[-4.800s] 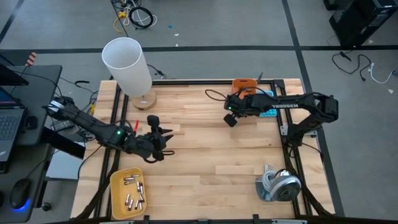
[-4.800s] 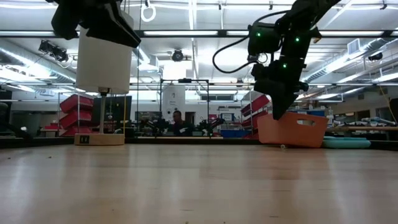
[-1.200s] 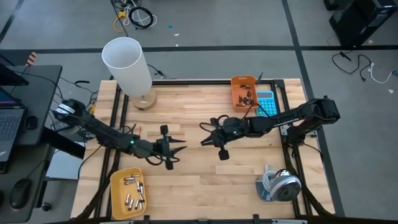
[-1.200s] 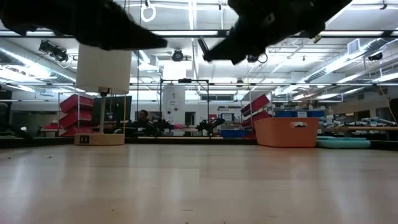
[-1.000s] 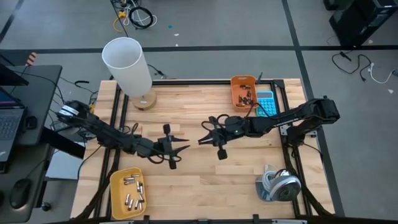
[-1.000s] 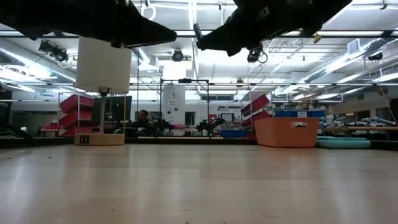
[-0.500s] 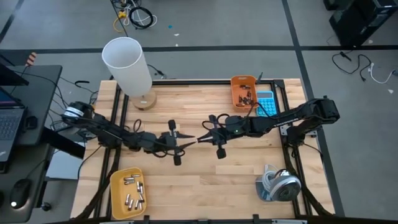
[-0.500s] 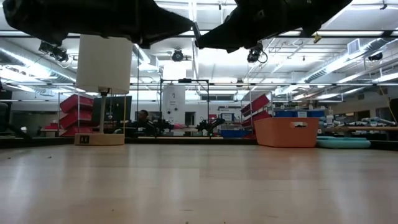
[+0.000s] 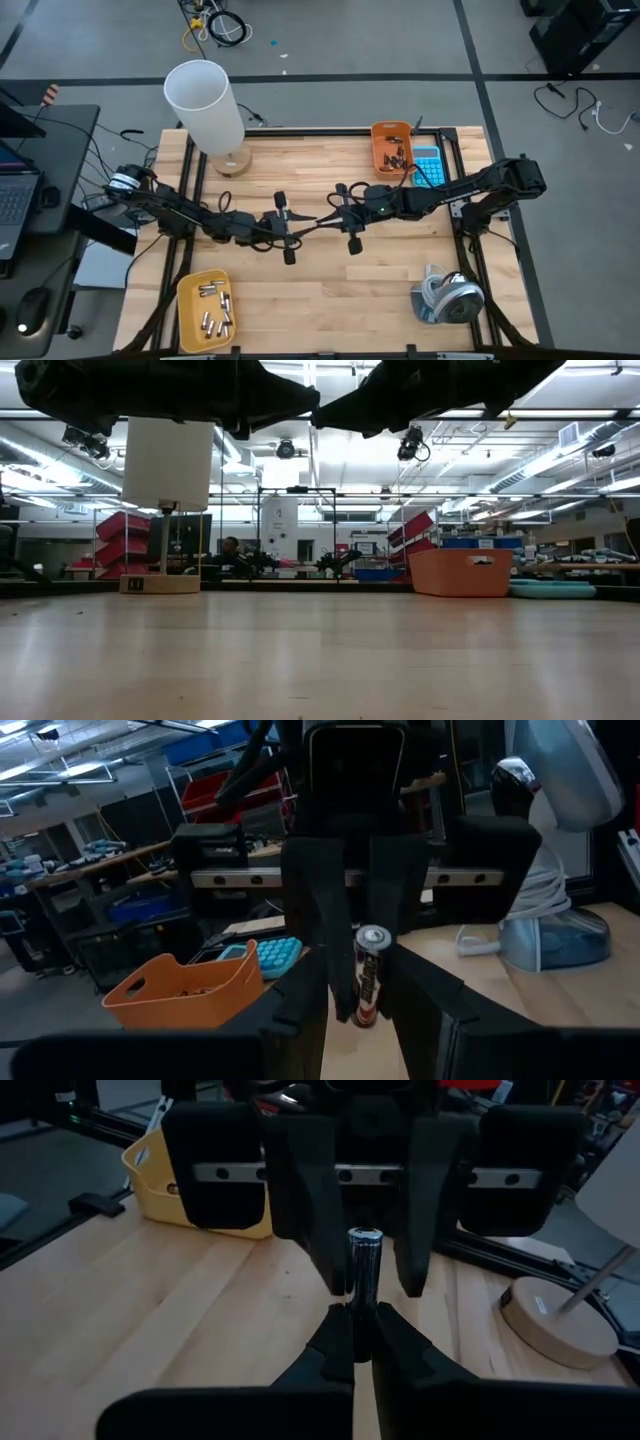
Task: Sort batteries
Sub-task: Put the silver battery into the yellow bin
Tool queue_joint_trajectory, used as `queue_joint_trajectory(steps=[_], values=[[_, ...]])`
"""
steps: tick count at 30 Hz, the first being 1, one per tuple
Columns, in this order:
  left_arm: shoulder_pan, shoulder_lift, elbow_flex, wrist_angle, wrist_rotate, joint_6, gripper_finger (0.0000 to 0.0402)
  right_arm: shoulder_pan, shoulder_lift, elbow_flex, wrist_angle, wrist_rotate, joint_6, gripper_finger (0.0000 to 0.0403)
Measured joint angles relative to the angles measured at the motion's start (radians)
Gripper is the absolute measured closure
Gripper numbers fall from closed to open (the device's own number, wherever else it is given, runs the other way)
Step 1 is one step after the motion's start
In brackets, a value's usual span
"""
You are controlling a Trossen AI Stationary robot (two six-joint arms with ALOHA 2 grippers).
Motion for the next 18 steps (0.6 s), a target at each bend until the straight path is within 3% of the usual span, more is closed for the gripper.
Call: queue_joint_trajectory(steps=[10, 18], values=[[0.003, 0.003, 0.0, 0.016, 0.019, 0.001, 0.0307, 0.0, 0.0, 0.0, -0.003, 0.0, -0.002, 0.0395], [0.003, 0.003, 0.0, 0.016, 0.018, 0.002, 0.0386, 0.0, 0.0, 0.0, -0.006, 0.022, -0.002, 0.0383]])
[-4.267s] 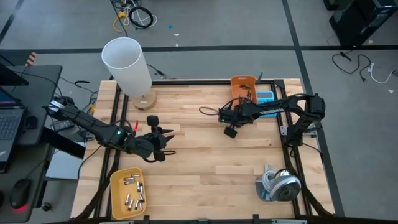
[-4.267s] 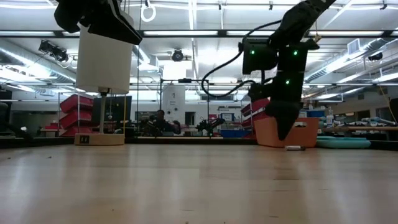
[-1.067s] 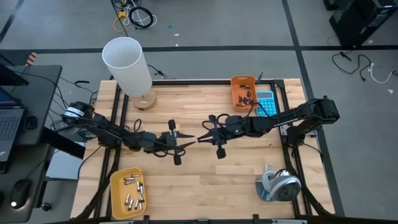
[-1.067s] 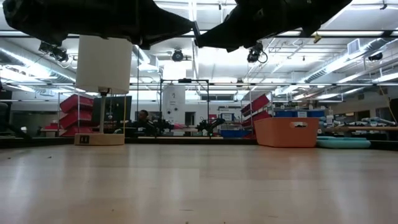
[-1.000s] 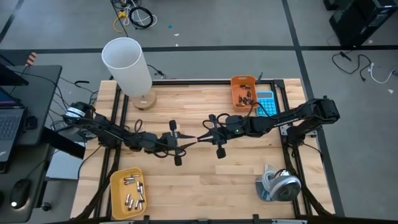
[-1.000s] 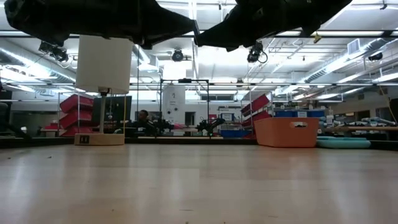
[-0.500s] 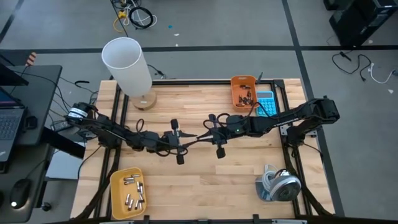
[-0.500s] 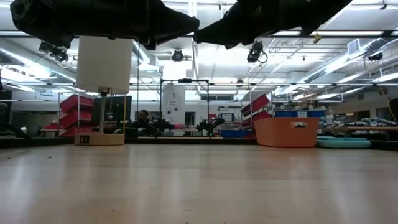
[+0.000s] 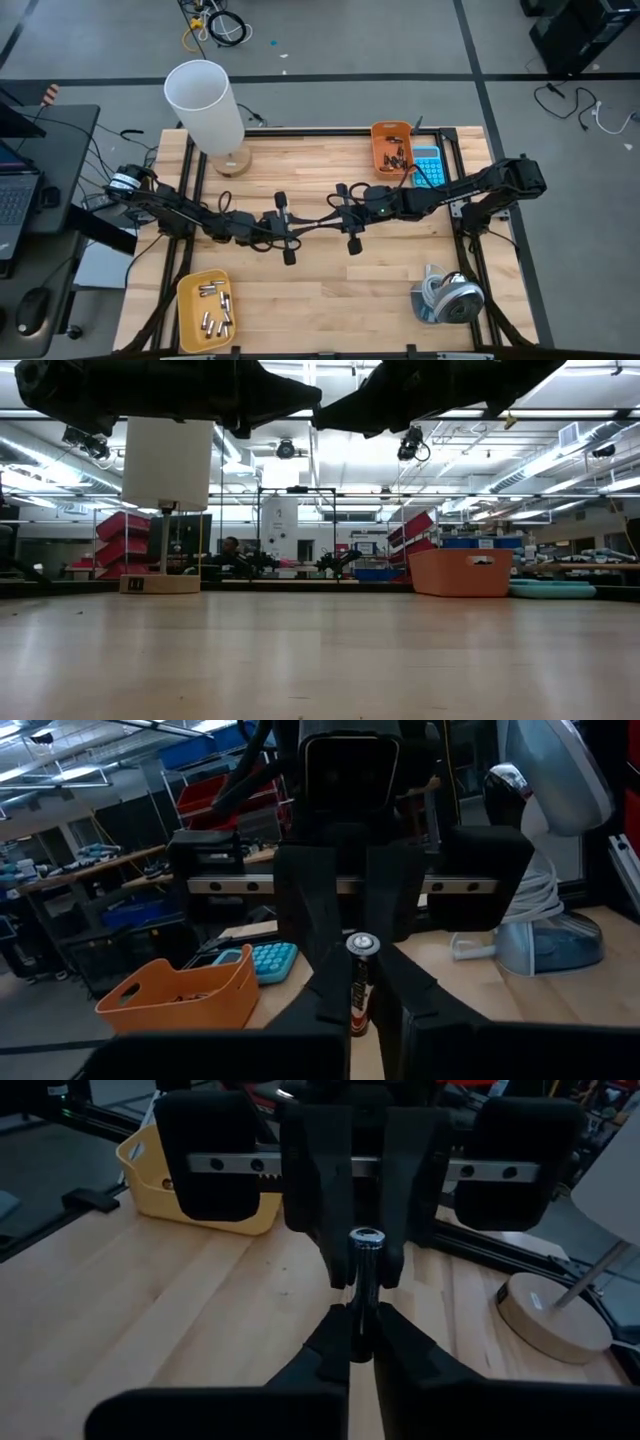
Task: Sort batteries
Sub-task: Put the silver battery into the yellow bin
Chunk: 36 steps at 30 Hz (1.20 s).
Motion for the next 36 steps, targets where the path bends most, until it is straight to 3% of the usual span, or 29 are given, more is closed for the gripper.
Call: queue_joint_trajectory(steps=[8, 14, 17, 20, 22, 24, 27, 30, 33, 36], values=[[-0.017, -0.009, -0.002, 0.049, -0.022, 0.018, 0.0391, 0.003, -0.002, 0.002, -0.028, 0.015, 0.028, 0.0344], [-0.075, -0.069, -0.002, 0.045, -0.071, 0.059, 0.0391, 0.007, -0.019, 0.002, -0.146, 0.128, 0.047, 0.0315], [-0.148, -0.145, 0.0, -0.049, -0.074, 0.029, 0.0391, 0.007, -0.019, 0.002, -0.216, 0.169, 0.068, 0.0313], [-0.229, -0.257, 0.027, -0.338, -0.176, -0.079, 0.0391, 0.007, -0.019, 0.001, -0.256, 0.185, 0.088, 0.0314], [-0.279, -0.344, 0.075, -0.629, -0.255, -0.172, 0.0391, 0.006, -0.019, -0.002, -0.263, 0.186, 0.095, 0.0315], [-0.313, -0.406, 0.159, -0.938, -0.25, -0.312, 0.0391, 0.005, -0.019, -0.005, -0.262, 0.186, 0.097, 0.0315], [-0.356, -0.445, 0.304, -1.333, -0.137, -0.524, 0.0391, 0.005, -0.019, -0.005, -0.258, 0.186, 0.093, 0.0315], [-0.399, -0.43, 0.429, -1.626, -0.051, -0.707, 0.0391, 0.005, -0.018, -0.005, -0.245, 0.186, 0.093, 0.0314], [-0.423, -0.399, 0.507, -1.859, 0.046, -0.905, 0.0391, 0.005, -0.018, -0.005, -0.229, 0.186, 0.095, 0.0315], [-0.459, -0.374, 0.512, -1.958, 0.242, -1.093, 0.0391, 0.005, -0.018, -0.005, -0.221, 0.186, 0.097, 0.0315]])
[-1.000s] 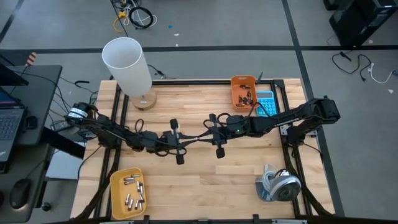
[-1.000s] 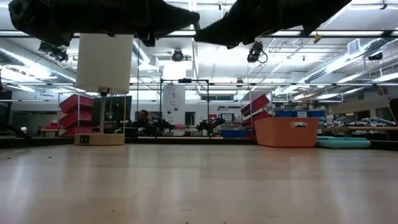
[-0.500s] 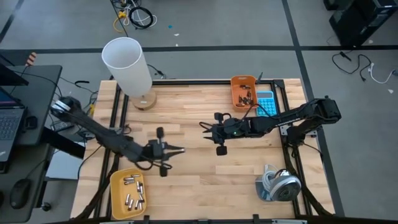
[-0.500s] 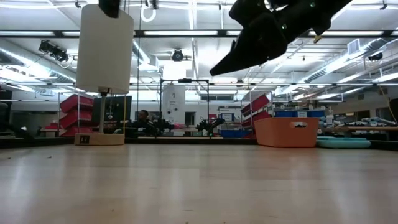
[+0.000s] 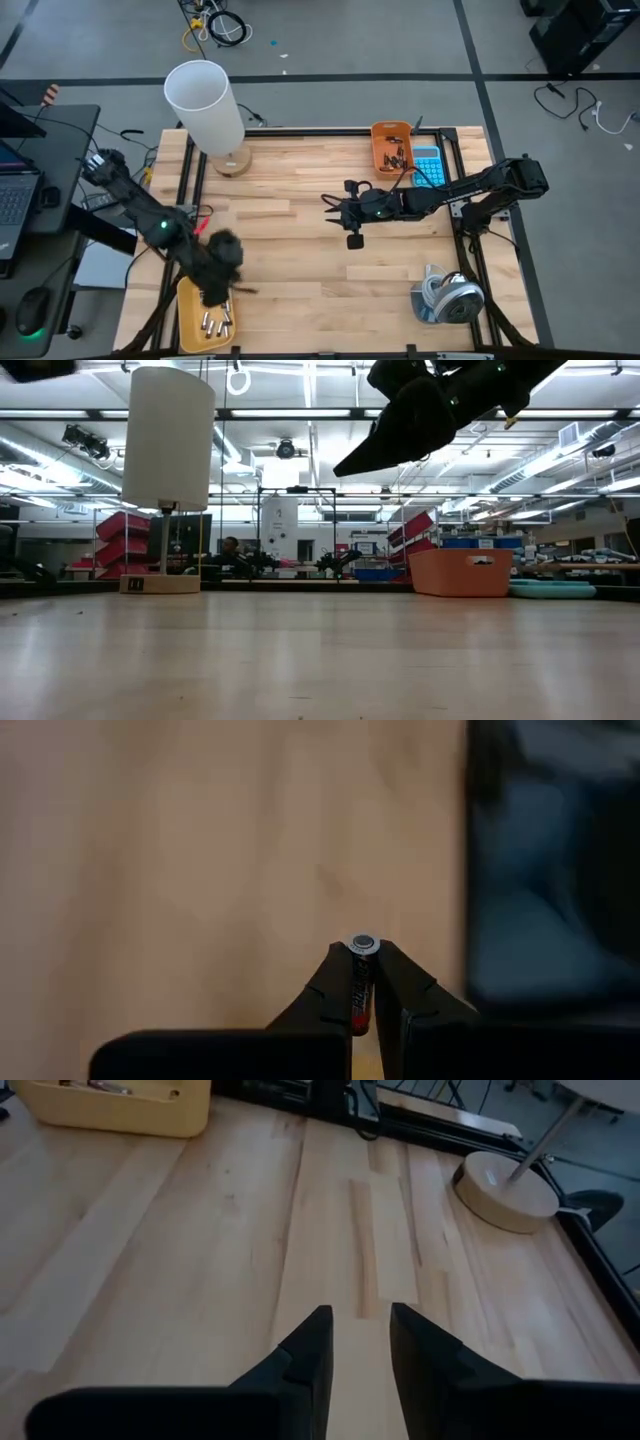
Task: Sort batteries
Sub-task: Put the silver battery into the yellow bin, then move the yellow bin to the bottom left of the table
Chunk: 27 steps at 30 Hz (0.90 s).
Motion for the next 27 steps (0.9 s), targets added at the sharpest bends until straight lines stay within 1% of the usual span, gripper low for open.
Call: queue_joint_trajectory(steps=[3, 5, 7, 9, 12, 18, 22, 27], values=[[-0.056, 0.038, -0.025, -0.004, 0.195, -0.132, 0.0391, 0.0, 0.0, 0.0, 0.0, 0.0, 0.0, 0.0314], [-0.101, 0.071, -0.05, -0.01, 0.274, -0.208, 0.0391, 0.0, 0.0, 0.0, 0.006, 0.0, 0.0, 0.0314], [-0.142, 0.105, -0.073, -0.01, 0.318, -0.291, 0.0391, 0.0, 0.0, 0.0, 0.014, 0.0, 0.0, 0.0315], [-0.181, 0.144, -0.093, -0.009, 0.314, -0.344, 0.0391, 0.0, 0.0, 0.0, 0.028, -0.003, 0.0, 0.0315], [-0.216, 0.207, -0.11, 0.002, 0.281, -0.404, 0.0391, 0.0, 0.0, 0.0, 0.04, -0.005, 0.0, 0.0314], [-0.238, 0.327, -0.113, 0.028, 0.348, -0.416, 0.0386, 0.002, 0.001, 0.0, 0.042, -0.007, 0.002, 0.0315], [-0.242, 0.374, -0.114, 0.029, 0.361, -0.381, 0.036, 0.002, 0.001, 0.0, 0.042, -0.008, 0.008, 0.0315], [-0.242, 0.384, -0.114, 0.021, 0.362, -0.38, 0.0304, 0.0, 0.001, 0.0, 0.041, -0.008, 0.027, 0.0314]])
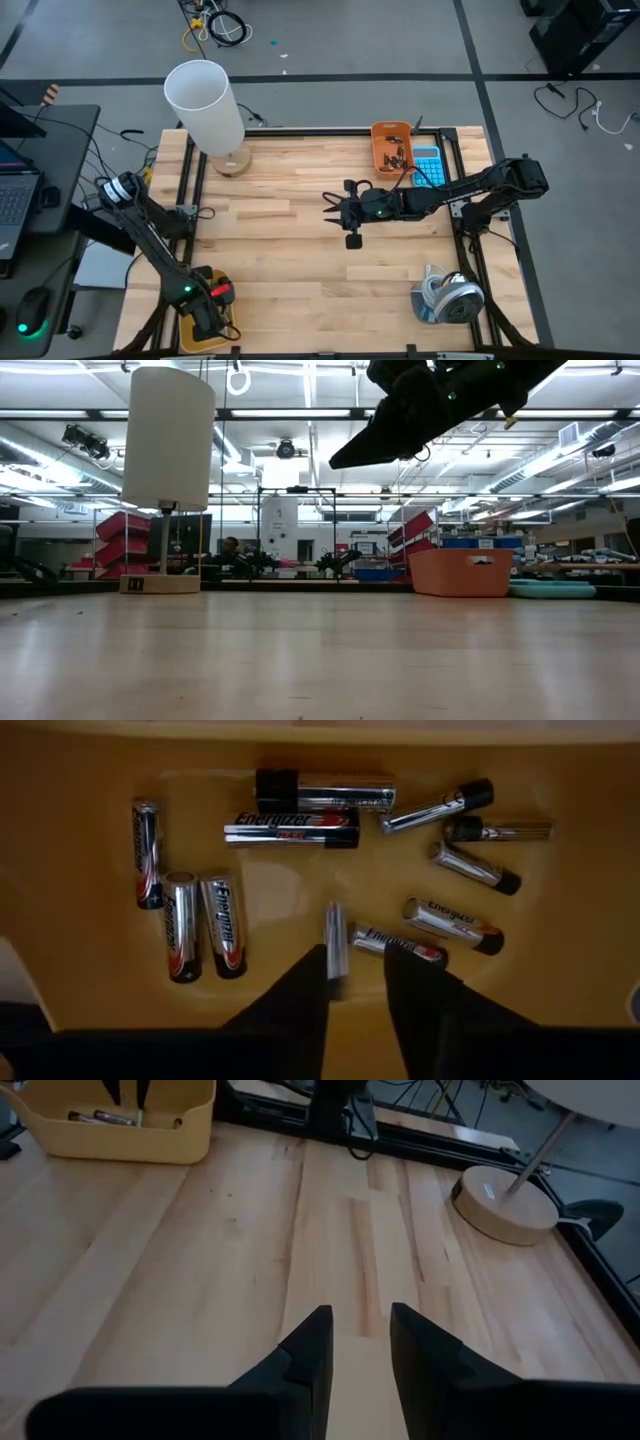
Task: Sort batteries
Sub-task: Move the yellow bin to the bottom left of the table
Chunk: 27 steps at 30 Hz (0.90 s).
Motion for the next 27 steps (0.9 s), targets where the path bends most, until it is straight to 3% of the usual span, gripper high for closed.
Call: queue_joint_trajectory(steps=[5, 12, 23, 27], values=[[0.0, 0.0, 0.0, -0.022, -0.009, 0.035, 0.0266, 0.0, 0.0, 0.0, 0.0, 0.0, 0.004, 0.0315], [0.023, -0.005, 0.0, -0.176, -0.053, 0.061, 0.027, 0.0, 0.0, 0.0, 0.0, 0.0, 0.003, 0.0315], [0.042, -0.005, 0.003, -0.352, -0.351, 0.097, 0.0302, 0.0, 0.0, 0.0, 0.0, 0.0, -0.002, 0.0315], [0.075, -0.005, 0.002, -0.346, -0.402, 0.137, 0.0313, 0.0, 0.0, 0.0, -0.001, 0.0, -0.011, 0.0314]])
